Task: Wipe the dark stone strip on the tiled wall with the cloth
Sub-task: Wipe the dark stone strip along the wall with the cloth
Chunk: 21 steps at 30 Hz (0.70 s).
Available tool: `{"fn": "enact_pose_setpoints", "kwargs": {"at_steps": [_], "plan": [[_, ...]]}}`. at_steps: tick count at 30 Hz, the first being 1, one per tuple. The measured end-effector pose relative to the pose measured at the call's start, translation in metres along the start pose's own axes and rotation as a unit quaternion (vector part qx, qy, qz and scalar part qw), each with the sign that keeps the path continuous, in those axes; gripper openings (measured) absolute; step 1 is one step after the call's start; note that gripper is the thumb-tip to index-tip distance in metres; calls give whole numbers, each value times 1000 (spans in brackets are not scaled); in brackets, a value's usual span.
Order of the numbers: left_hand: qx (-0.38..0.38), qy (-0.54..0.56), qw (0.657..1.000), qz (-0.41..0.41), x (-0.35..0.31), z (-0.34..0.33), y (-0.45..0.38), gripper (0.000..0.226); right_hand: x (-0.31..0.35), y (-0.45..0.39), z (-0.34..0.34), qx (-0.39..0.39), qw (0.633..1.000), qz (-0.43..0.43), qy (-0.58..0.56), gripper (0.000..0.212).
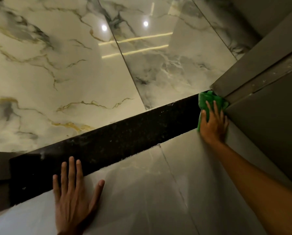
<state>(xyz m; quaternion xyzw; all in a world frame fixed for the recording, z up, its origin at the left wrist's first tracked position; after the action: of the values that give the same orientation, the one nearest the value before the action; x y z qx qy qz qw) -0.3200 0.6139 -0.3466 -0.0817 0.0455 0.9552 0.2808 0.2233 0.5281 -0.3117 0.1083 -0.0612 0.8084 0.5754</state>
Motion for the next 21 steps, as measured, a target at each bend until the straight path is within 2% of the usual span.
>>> {"fn": "enact_pose_setpoints", "kwargs": {"at_steps": [3, 8, 14, 21], "plan": [[-9, -3, 1000, -2, 0, -1, 0, 113, 6, 5, 3, -41, 999, -27, -3, 55], [3, -5, 1000, 1, 3, -8, -2, 117, 7, 1, 2, -41, 998, -37, 6, 54], [46, -7, 999, -11, -1, -3, 0, 114, 8, -1, 2, -16, 998, -48, 43, 57], [19, -19, 1000, -8, 4, -5, 2, 107, 11, 1, 1, 17, 998, -39, 42, 57]]}}
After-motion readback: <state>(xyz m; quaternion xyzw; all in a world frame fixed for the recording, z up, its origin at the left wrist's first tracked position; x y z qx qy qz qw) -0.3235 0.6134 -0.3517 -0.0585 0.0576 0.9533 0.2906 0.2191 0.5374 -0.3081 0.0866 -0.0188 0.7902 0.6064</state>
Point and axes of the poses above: each hand's wrist, its own y-axis away from the middle knuckle, its own z-axis out of the back of the hand, x = y × z, the point moved 9 cm from there along -y, towards the middle knuckle, and after that the axes turned 14 degrees about -z, right-handed, at the moved point
